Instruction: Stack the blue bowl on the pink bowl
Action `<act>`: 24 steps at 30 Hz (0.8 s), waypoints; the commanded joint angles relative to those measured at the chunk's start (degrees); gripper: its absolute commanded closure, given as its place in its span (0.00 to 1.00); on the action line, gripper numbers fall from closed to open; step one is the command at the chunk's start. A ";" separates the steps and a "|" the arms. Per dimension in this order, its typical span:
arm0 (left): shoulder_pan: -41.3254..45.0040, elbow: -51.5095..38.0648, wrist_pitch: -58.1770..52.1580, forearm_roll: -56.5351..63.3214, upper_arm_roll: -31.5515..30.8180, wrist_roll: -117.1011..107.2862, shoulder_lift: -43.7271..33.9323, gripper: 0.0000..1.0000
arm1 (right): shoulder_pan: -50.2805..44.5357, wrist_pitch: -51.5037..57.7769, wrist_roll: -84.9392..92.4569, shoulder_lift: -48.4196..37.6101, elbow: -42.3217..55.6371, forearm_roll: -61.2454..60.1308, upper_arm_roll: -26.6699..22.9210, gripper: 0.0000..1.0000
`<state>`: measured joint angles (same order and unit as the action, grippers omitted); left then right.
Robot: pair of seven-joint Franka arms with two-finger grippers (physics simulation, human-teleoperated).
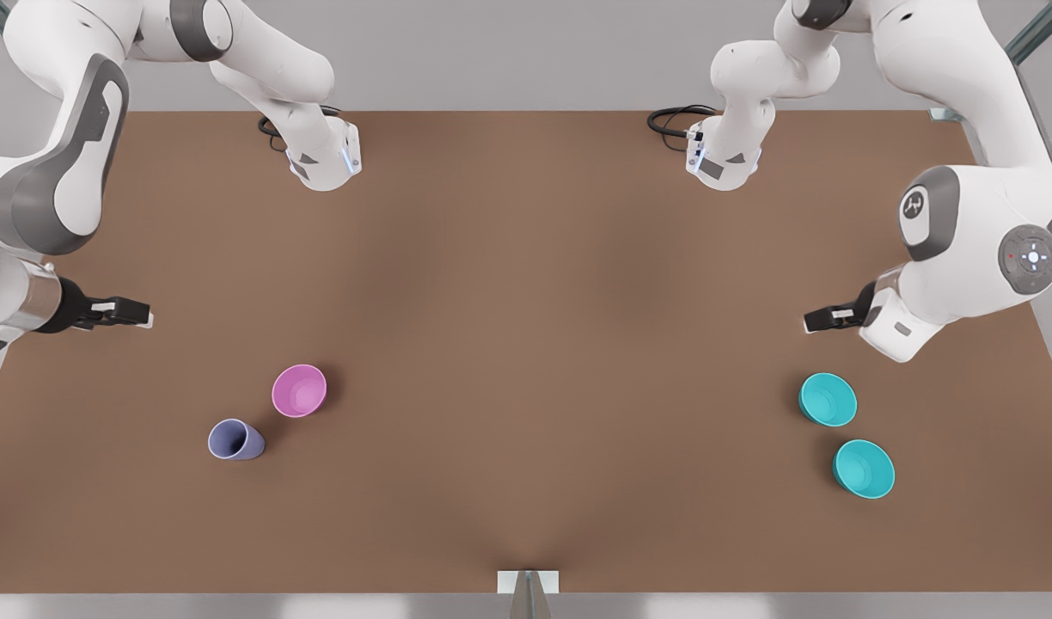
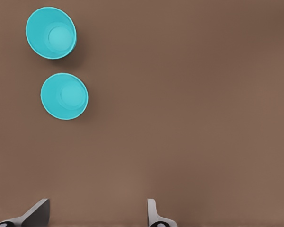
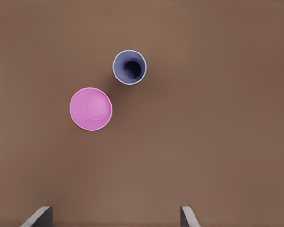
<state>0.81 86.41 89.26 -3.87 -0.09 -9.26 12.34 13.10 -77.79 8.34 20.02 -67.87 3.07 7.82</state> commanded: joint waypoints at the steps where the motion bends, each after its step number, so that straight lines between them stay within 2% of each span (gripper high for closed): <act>1: 0.07 -0.28 -3.75 -0.26 -0.17 3.81 -0.30 0.00 | 0.00 0.01 3.35 0.01 -0.06 -0.26 0.00 0.00; 3: 0.07 -1.25 -4.98 -0.17 -0.17 3.81 -0.30 0.00 | -1.05 0.01 6.15 0.36 -0.68 1.06 0.27 0.00; 5: 0.16 -1.25 -4.89 -0.17 -0.26 3.72 0.66 0.00 | -16.25 -3.32 7.58 9.41 0.29 13.63 0.36 0.00; 7: 0.16 -1.16 -4.98 -0.17 -0.26 3.72 0.67 0.00 | -17.84 -7.81 -8.85 14.34 -0.42 7.05 0.53 0.00; 9: 0.16 -1.16 -4.98 -0.09 -0.26 3.81 0.67 0.00 | -16.18 -11.32 -16.69 19.61 -1.12 -0.43 0.18 0.00; 13: 0.16 -1.16 -4.98 -0.09 -0.26 3.81 0.67 0.00 | -8.44 -30.91 -11.94 14.61 -19.47 -3.25 0.62 0.00; 17: 0.16 -1.16 -4.98 -0.09 -0.26 3.81 0.75 0.00 | -6.50 -41.72 -9.48 10.22 -29.58 -4.83 0.53 0.00; 20: 0.16 -1.16 -4.89 0.18 -0.26 3.72 0.93 0.00 | -6.59 -62.63 -9.48 6.78 -41.98 -4.21 0.36 0.00; 22: -0.37 -1.16 -4.19 -0.17 -0.09 3.72 1.54 0.00 | -6.68 -68.89 -9.48 7.04 -44.54 -4.13 0.36 0.00; 24: -0.28 -1.16 -4.36 -0.17 -0.09 3.72 1.54 0.00 | -6.59 -69.69 -9.74 8.01 -43.31 -4.13 0.18 0.00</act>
<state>0.45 85.28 84.73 -3.99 -0.23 -6.48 13.91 6.50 -132.00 1.96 27.85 -111.22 -0.89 8.03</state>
